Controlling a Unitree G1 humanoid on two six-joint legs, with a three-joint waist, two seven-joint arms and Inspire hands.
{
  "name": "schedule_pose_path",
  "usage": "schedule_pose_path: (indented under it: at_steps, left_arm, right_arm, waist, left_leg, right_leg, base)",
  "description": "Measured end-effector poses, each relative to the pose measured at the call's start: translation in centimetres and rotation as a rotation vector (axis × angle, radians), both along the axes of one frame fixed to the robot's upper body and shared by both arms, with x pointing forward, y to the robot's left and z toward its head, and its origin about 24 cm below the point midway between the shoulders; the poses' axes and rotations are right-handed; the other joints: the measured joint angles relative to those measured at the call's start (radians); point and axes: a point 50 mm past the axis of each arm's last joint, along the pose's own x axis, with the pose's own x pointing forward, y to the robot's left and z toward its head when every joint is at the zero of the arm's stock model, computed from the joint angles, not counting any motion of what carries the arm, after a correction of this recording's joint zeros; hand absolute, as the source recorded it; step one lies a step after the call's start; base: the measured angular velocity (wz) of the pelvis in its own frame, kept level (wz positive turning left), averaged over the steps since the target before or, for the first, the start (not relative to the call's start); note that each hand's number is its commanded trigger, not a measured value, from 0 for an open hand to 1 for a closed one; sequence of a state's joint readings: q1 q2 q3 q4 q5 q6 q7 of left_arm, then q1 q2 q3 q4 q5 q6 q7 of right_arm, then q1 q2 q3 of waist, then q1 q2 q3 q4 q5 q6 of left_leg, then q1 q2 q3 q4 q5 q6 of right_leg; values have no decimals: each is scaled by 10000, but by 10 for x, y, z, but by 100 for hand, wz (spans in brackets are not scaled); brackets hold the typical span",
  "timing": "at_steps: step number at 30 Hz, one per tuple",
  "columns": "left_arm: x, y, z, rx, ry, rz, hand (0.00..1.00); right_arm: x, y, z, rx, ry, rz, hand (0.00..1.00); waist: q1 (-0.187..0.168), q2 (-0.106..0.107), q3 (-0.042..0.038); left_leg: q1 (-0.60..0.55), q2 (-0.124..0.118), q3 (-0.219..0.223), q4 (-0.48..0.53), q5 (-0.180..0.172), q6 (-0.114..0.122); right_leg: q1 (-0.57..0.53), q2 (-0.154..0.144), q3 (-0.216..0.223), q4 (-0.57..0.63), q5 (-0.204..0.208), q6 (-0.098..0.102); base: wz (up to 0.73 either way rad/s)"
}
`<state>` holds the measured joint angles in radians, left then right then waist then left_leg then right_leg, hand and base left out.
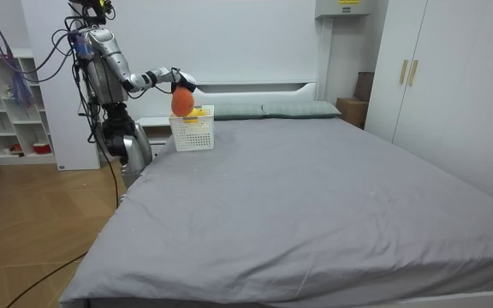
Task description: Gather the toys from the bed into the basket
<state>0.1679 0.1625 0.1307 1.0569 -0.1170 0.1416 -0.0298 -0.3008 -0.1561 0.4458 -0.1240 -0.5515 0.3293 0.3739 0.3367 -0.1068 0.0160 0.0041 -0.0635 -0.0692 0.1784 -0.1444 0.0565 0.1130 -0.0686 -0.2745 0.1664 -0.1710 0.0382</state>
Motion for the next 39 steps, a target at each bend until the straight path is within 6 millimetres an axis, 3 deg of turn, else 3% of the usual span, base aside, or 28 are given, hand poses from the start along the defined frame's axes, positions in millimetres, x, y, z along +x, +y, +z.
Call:
schedule_pose_path:
  at_steps: [19, 39]
  left_arm:
    - [10, -2, 1, 151, -66, -375, 0]
    - [18, -2, 2, 216, -308, -443, 0]
  right_arm:
    - [0, 4, -9, 41, 518, 104, 0]
    - [1, 2, -10, -4, 584, 75, 0]
  waist:
    - [-9, 46, 24]
    - [-30, -58, -47]
  left_leg:
    - [-141, -10, -89, 58, 22, -21]
    - [-131, -12, -67, 76, 25, -20]
  right_leg:
    - [-96, 30, 236, 2, 0, 0]
    - [-136, 24, 217, 8, 1, -1]
  base:
    - [1]
    - [0]
